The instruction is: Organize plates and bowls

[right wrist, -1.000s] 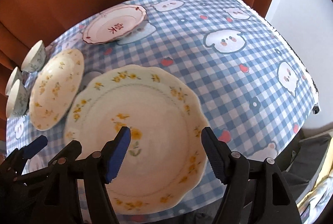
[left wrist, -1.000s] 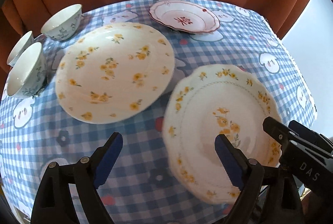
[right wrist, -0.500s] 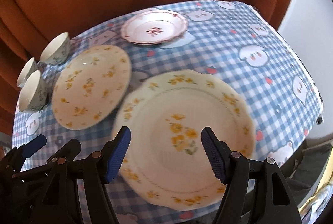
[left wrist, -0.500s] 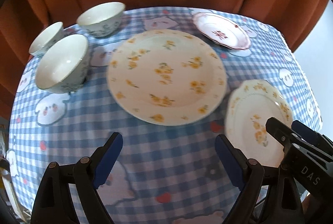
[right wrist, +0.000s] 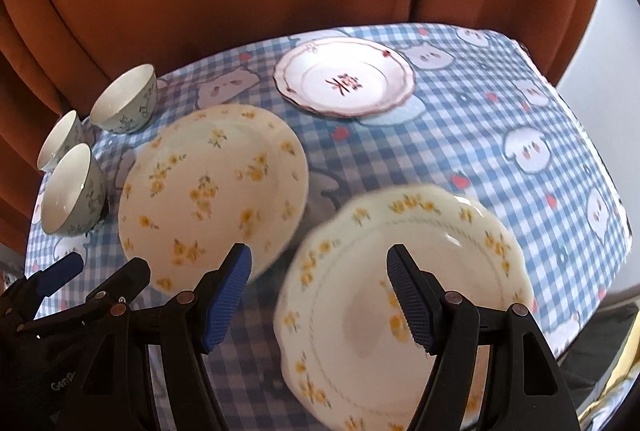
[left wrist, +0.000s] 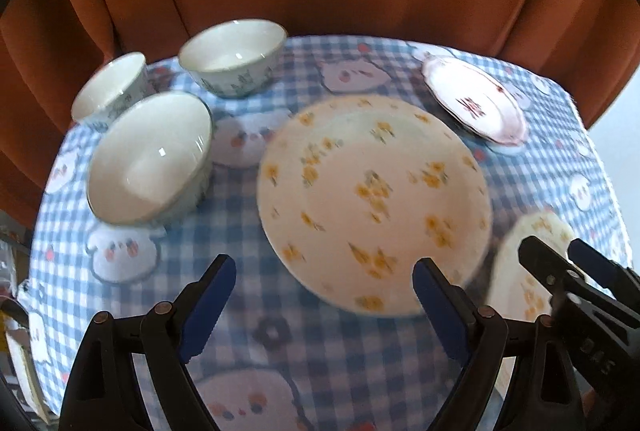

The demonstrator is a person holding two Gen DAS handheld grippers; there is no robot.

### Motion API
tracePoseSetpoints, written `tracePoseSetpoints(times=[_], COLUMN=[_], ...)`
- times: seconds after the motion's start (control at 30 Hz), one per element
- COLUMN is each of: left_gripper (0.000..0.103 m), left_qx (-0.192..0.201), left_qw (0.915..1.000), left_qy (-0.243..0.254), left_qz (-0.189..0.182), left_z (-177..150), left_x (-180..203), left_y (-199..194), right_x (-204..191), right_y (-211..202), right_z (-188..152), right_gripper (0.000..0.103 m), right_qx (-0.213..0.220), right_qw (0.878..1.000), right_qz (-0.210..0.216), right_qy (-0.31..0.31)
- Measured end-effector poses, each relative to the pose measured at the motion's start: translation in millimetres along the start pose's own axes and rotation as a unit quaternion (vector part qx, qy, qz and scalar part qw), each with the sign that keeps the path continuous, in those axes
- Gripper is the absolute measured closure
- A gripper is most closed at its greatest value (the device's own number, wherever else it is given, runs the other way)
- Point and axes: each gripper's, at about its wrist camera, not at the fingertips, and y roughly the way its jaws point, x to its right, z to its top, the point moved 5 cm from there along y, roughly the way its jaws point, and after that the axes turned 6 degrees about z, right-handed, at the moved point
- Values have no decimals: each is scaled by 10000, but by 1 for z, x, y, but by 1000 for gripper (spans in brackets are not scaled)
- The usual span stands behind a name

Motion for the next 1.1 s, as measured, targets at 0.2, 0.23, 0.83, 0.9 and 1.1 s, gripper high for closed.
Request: tracePoseSetpoints(times=[0.2, 0.23, 0.83, 0.9, 1.1], left_gripper=[12, 12, 17, 23, 29], left_qx=[6, -13, -372, -453, -434], left_qw=[9997, 9996, 9984, 9981, 9983], left_qy=[-197, -231, -364, -355, -383], left_qz=[132, 151, 210, 211, 110], left_z=[20, 23, 36, 35, 33], left_x=[-11, -12, -15, -15, -12], left_y=[22, 26, 86, 90, 89], right_x=[-11, -13, -16, -17, -19], right_y=[23, 30, 119, 124, 128], right_z=[30, 34, 63, 62, 62], right_gripper=[29, 29, 47, 48, 51], right_qx=[96, 82, -323, -345, -374], right_qw=[9996, 9993, 9981, 9982, 9982], right_qz=[216, 308, 461, 436, 328], right_qy=[-164, -184, -244, -245, -339])
